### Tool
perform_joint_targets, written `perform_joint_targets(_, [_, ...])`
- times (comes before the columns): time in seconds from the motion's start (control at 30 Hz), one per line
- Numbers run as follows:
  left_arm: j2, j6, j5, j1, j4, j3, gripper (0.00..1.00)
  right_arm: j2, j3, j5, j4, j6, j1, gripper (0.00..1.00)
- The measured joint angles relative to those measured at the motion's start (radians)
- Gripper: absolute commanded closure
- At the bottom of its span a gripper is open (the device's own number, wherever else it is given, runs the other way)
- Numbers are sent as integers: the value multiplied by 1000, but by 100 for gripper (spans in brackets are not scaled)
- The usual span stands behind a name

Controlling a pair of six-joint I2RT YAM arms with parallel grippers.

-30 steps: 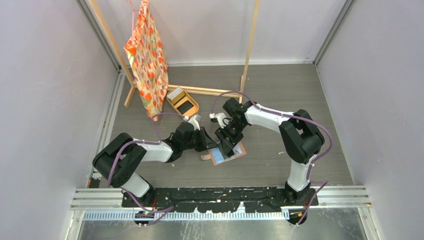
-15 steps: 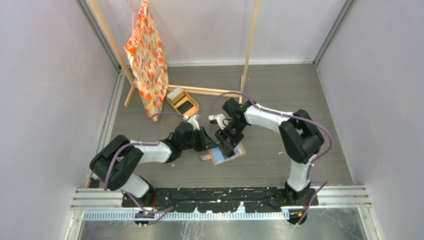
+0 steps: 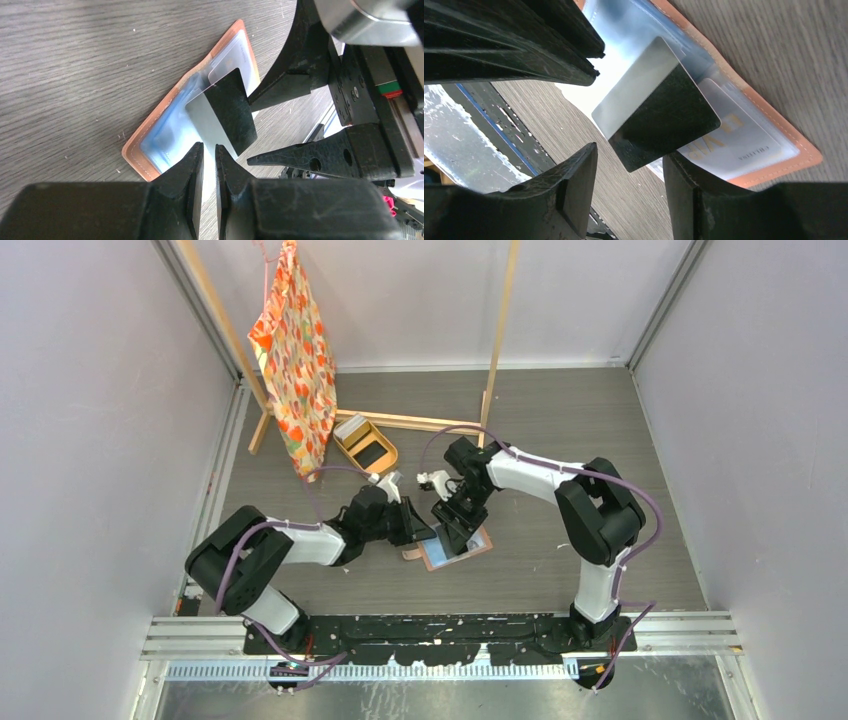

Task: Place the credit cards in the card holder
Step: Insert the credit card into the card holder.

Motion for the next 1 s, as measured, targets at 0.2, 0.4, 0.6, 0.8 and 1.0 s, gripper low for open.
perform_joint_targets(0.2, [26,0,16,0,3,0,84,23,6,-21,8,23,24,52])
perform_joint_targets(0.4, [27,0,24,-1,18,0,84,25,6,-57,27,44,26,44])
perform_joint_targets(0.6, [40,-5,39,-1,63,-1,85,25,6,-89,35,60,26,37])
perform_joint_targets(0.8, [113,-47,61,-1,137,-10,87,27,6,-120,62,84,4,37])
perform_joint_targets(1.0, [117,-57,61,-1,126,-8,88,42,6,-160,71,111,-21,37])
